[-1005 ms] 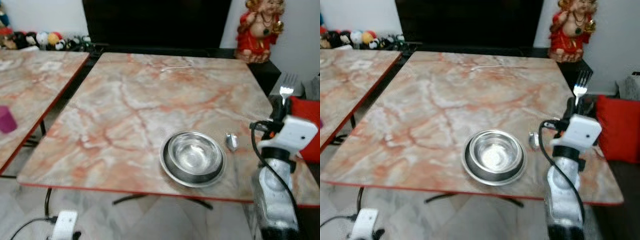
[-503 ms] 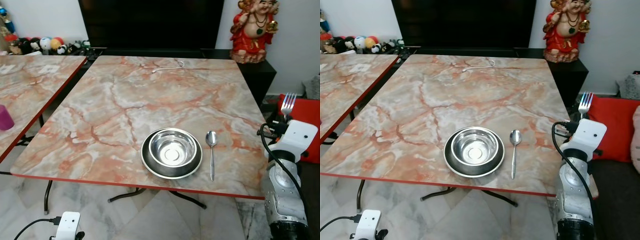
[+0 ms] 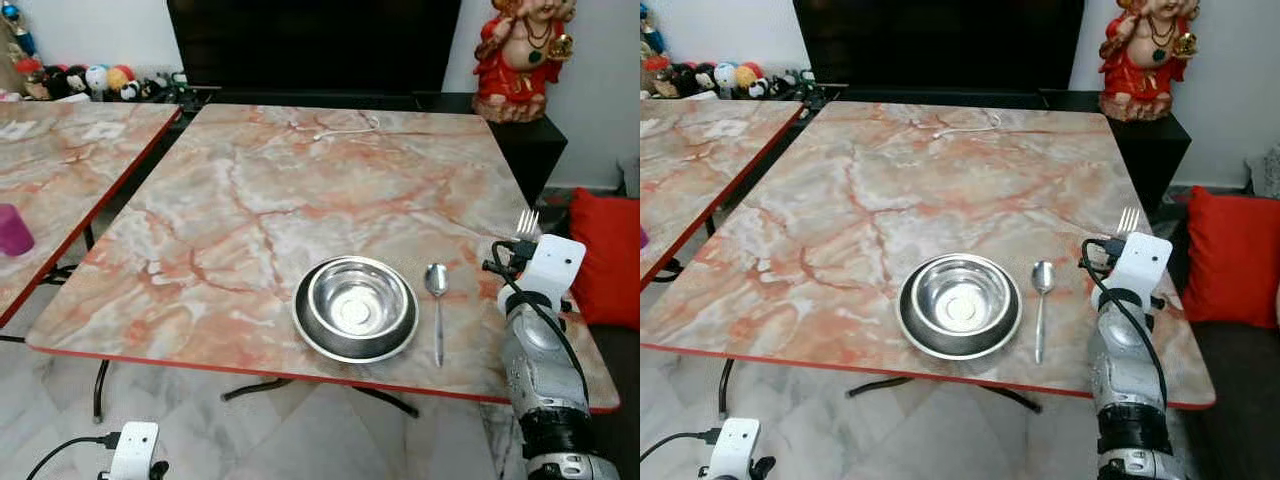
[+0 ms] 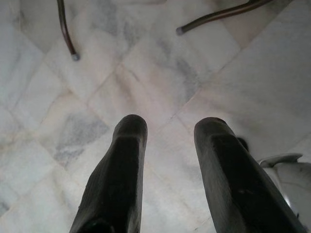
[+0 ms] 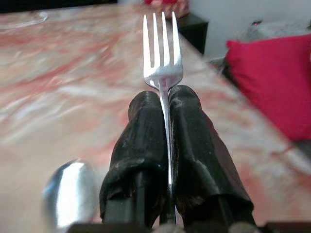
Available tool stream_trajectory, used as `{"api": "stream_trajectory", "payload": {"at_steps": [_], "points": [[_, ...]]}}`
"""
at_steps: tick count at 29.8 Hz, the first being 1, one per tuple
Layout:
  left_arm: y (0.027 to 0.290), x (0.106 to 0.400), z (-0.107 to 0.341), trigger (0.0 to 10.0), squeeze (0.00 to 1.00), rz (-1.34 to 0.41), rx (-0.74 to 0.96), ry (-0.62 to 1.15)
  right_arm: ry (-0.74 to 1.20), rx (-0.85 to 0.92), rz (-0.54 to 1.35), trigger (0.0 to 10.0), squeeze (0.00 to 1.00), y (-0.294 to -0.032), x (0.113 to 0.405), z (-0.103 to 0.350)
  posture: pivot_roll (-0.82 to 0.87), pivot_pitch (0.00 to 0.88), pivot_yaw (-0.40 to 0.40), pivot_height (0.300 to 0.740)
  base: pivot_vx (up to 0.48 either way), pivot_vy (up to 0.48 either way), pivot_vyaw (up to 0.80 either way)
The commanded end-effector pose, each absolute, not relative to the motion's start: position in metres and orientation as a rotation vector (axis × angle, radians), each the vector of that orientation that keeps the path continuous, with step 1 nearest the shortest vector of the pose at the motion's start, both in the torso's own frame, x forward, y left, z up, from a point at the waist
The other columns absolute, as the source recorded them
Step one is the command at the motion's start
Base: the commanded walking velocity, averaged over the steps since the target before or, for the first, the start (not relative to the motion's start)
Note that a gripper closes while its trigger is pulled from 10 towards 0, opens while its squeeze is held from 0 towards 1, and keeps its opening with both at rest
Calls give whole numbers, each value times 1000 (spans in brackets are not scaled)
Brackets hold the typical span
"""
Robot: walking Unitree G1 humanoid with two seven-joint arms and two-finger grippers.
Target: Setting the table
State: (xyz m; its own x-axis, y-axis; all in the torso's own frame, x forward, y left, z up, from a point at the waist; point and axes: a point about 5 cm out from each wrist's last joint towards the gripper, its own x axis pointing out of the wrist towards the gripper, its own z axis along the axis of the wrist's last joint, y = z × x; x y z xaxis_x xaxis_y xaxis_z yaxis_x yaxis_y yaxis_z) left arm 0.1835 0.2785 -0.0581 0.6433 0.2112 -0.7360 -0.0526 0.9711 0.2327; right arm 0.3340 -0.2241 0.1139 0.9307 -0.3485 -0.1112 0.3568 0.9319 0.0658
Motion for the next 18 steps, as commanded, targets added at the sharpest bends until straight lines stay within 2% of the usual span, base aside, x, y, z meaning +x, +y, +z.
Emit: {"api": "stream_trajectory", "payload": {"at_steps": [1,16,18], "points": [[282,180,-59,10000,0,153,205,883,116,87,-345,10000,0,-218,339,115,69,3,18,740,0,0,0],[282,180,-59,10000,0,150,204,881,207,59,-309,10000,0,-217,356,112,72,9,21,740,0,0,0],[282,180,-59,10000,0,148,204,881,213,103,-276,10000,0,-214,361,111,77,9,19,740,0,0,0]]}}
